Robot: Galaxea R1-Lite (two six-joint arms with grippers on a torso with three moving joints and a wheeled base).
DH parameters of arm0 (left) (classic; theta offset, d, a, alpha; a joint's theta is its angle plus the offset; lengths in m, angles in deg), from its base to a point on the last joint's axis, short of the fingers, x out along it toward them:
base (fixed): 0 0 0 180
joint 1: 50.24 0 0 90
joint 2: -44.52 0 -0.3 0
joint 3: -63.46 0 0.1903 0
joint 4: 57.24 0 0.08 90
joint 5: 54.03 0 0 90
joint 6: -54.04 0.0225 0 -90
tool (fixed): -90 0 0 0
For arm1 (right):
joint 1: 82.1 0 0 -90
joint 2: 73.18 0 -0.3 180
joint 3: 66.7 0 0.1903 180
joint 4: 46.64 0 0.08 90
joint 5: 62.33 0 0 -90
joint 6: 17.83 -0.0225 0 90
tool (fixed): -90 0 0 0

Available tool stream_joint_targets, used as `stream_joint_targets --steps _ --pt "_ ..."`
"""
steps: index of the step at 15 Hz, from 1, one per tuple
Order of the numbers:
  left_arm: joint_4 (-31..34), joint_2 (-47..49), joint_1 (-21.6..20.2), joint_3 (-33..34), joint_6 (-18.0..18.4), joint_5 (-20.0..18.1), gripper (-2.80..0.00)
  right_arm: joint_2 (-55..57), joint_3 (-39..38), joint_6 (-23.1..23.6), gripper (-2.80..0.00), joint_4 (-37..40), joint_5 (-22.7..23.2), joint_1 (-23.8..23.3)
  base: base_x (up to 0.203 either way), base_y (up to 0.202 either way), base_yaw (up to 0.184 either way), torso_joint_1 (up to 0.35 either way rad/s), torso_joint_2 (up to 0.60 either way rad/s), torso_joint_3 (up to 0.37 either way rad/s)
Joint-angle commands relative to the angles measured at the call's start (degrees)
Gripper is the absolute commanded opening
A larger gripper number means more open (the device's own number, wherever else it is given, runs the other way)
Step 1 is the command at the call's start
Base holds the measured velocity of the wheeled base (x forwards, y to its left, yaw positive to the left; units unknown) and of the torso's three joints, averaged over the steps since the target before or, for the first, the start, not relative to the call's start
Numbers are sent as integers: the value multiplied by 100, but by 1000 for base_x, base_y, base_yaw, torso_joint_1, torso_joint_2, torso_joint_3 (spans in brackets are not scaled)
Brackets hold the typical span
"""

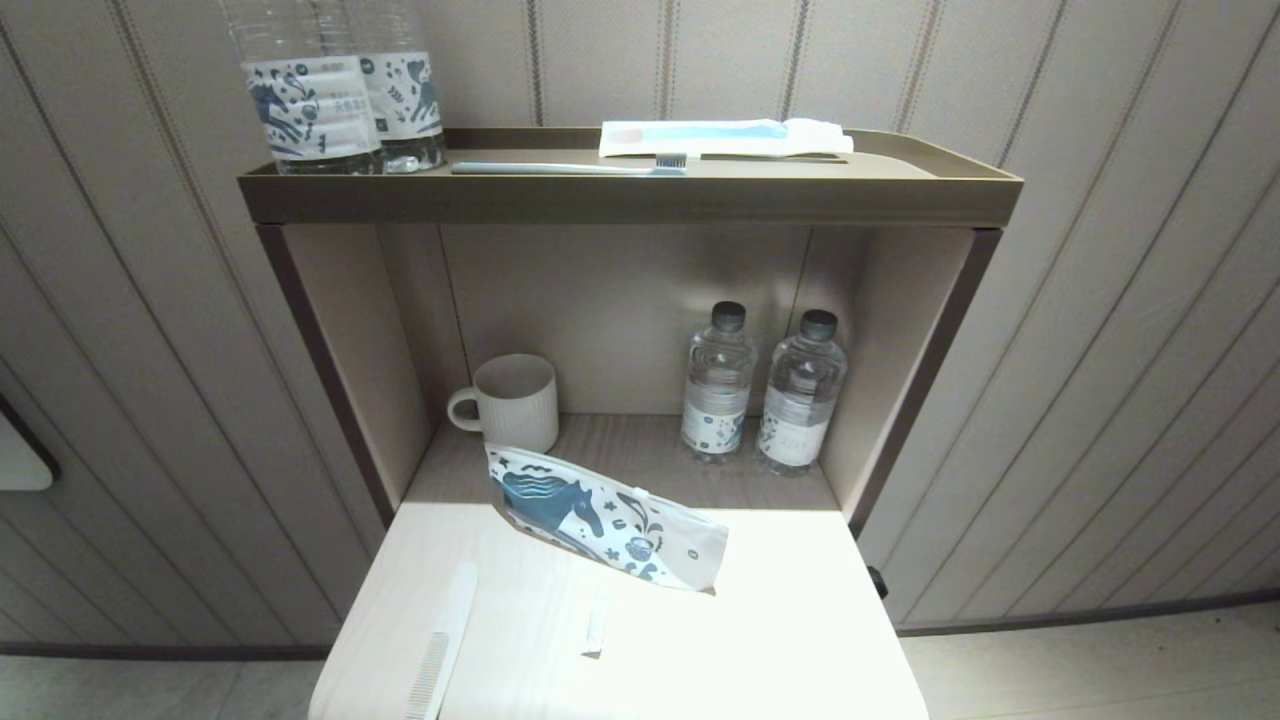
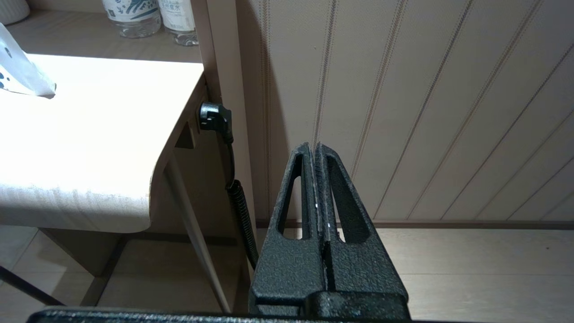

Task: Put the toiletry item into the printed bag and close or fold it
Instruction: Pick up the storage bag

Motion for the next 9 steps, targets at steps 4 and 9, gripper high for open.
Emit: stream_joint_targets --steps 4,9 --pt "-2 -2 0 0 -6 2 -280 2 0 18 -280 0 1 -2 0 0 0 0 0 0" --pt "-2 -2 0 0 2 2 -280 2 18 87 -280 -18 19 -2 0 0 0 0 0 0"
